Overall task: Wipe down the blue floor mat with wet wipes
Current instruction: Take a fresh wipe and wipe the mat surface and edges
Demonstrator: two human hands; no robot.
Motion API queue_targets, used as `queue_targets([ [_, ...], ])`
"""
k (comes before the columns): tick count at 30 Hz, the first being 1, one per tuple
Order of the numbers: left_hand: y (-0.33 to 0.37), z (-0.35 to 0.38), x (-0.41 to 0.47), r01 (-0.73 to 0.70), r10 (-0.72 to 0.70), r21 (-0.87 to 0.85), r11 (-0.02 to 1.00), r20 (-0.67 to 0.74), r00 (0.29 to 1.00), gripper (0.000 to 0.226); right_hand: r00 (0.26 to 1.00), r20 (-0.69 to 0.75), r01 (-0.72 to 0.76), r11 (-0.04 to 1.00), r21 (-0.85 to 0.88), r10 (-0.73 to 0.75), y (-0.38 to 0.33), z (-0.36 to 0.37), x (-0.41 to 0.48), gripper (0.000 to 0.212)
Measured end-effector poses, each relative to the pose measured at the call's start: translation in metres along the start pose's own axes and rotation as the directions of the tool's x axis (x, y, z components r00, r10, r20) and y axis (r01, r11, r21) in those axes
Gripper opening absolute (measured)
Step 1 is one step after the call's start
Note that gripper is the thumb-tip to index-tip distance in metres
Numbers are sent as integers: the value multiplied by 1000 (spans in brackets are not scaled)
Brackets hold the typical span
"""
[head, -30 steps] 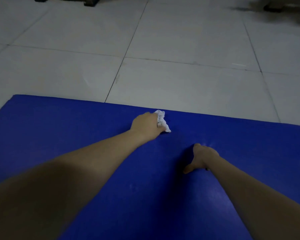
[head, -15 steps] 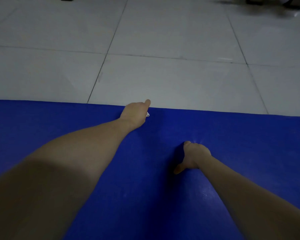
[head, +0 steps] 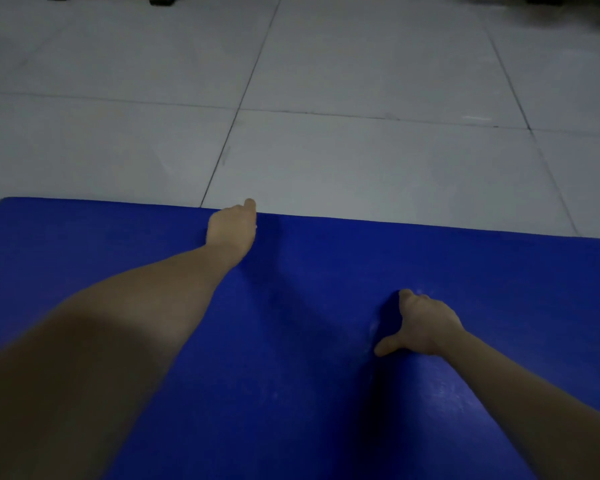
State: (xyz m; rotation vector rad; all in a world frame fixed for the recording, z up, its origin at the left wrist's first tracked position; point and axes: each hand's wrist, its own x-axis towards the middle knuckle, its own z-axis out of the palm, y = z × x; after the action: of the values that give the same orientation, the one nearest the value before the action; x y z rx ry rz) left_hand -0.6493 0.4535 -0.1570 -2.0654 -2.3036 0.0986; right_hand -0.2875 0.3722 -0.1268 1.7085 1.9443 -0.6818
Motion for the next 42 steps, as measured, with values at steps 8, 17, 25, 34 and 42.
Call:
queue_targets([
  [8,9,1,-7,456,-505,-487,745,36,863,17,1000,-27,5,1000,2,-5,-1,3,0,114],
  [17,165,-7,-35,99,-114,-722,684,28,993,26,1000,-1,26,999,21,-26,0,-1,4,96],
  [25,90,1,-30,-150,143,-323,934,-45,989,15,999,48,9,1000,26,-10,-1,-4,6,118],
  [34,-38,10,-56,173,-179,-76,982,-87,980,22,999,30,15,999,29,-16,-2,-4,5,123],
  [42,43,2,-66,228,-258,-382,896,-28,966,20,1000,22,19,1000,17,-19,-2,-4,6,124],
])
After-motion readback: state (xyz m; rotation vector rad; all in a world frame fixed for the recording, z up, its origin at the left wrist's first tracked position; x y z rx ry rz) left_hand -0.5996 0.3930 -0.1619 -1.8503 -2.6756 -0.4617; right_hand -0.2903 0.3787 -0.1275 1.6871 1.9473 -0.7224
